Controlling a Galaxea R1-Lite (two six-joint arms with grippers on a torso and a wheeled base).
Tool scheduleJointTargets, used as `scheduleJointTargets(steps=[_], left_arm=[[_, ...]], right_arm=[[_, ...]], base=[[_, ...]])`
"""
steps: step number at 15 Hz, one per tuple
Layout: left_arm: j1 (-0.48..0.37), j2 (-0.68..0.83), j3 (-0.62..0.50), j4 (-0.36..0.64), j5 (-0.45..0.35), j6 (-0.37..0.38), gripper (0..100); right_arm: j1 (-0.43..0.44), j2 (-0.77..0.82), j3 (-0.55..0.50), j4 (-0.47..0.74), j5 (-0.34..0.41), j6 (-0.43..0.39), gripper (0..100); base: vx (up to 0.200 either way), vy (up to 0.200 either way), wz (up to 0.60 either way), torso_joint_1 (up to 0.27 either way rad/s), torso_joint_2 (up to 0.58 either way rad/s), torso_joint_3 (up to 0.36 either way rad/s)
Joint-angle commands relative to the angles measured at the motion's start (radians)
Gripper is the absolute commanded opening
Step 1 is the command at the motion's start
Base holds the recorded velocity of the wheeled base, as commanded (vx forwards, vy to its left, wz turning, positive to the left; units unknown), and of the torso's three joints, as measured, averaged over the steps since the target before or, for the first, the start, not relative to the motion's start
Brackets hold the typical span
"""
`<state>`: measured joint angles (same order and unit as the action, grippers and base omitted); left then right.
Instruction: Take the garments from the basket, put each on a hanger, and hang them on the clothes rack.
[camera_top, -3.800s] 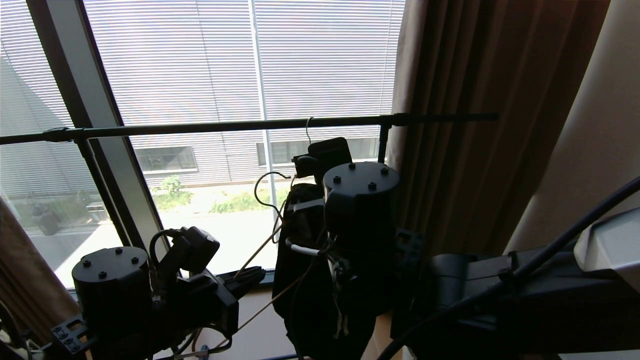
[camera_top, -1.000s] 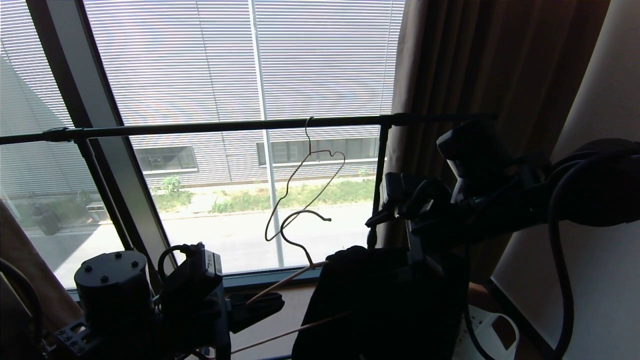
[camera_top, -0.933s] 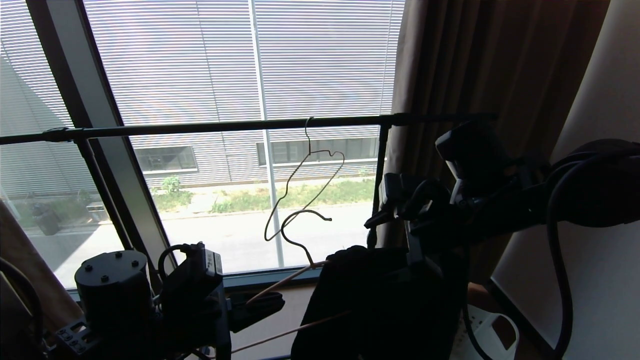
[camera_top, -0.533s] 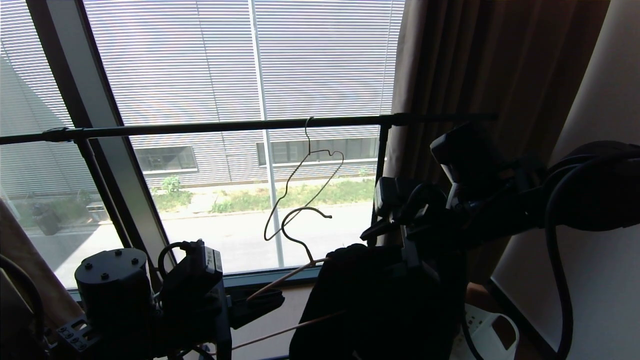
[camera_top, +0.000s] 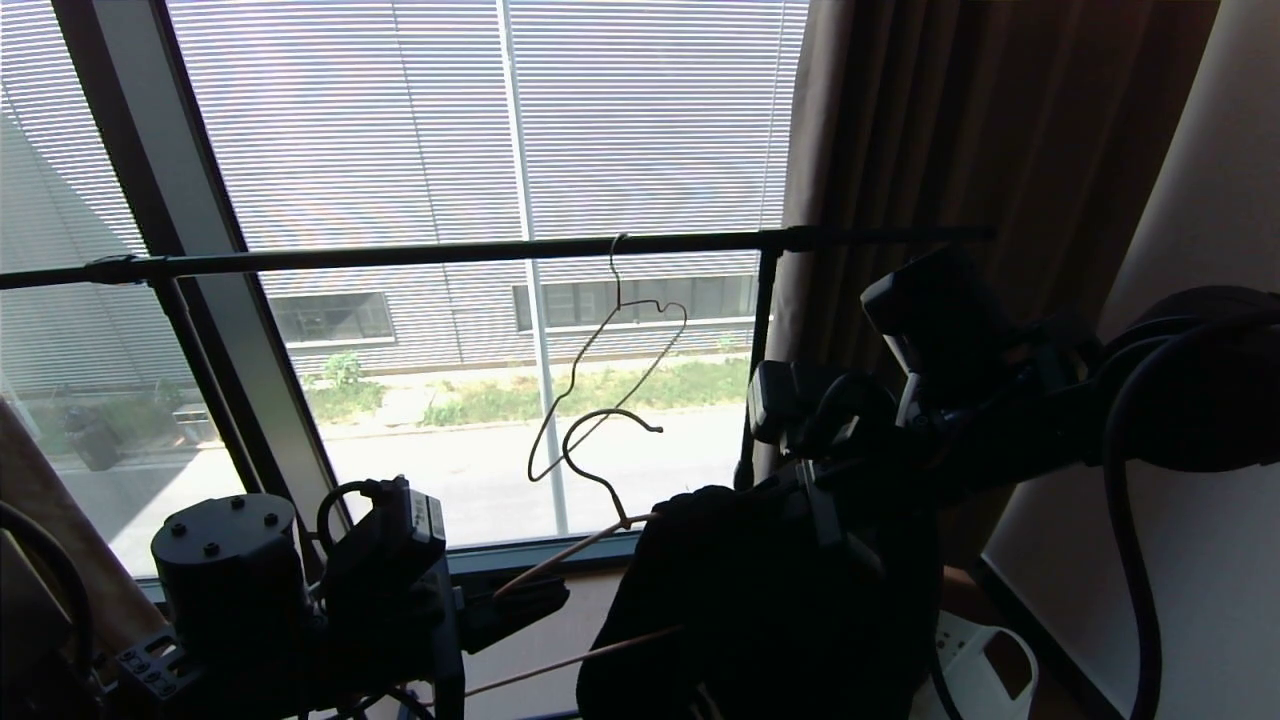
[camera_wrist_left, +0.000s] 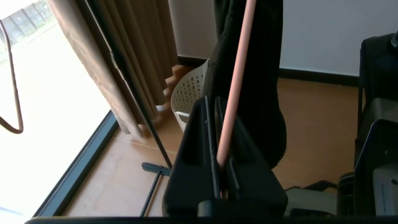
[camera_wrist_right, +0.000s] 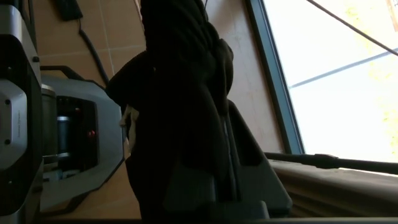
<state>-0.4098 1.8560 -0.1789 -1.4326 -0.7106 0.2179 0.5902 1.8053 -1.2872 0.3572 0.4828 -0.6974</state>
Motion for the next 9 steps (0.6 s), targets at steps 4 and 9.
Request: scheduleJointTargets(steps=[4, 9], left_arm=[[0.005, 0.012, 0.003, -0.003, 0.0, 0.001, 0], [0.003, 0.026, -0.022, -0.003, 0.003, -0.005, 100]], right_arm=[[0.005, -0.009, 0.016, -0.001, 0.0, 0.001, 0], [0.003, -0.014, 0.017, -0.003, 0.002, 0.004, 0]], base=[[0.0, 0.0, 0.0, 0.0, 0.0, 0.0], [0.0, 0.0, 0.0, 0.0, 0.0, 0.0]])
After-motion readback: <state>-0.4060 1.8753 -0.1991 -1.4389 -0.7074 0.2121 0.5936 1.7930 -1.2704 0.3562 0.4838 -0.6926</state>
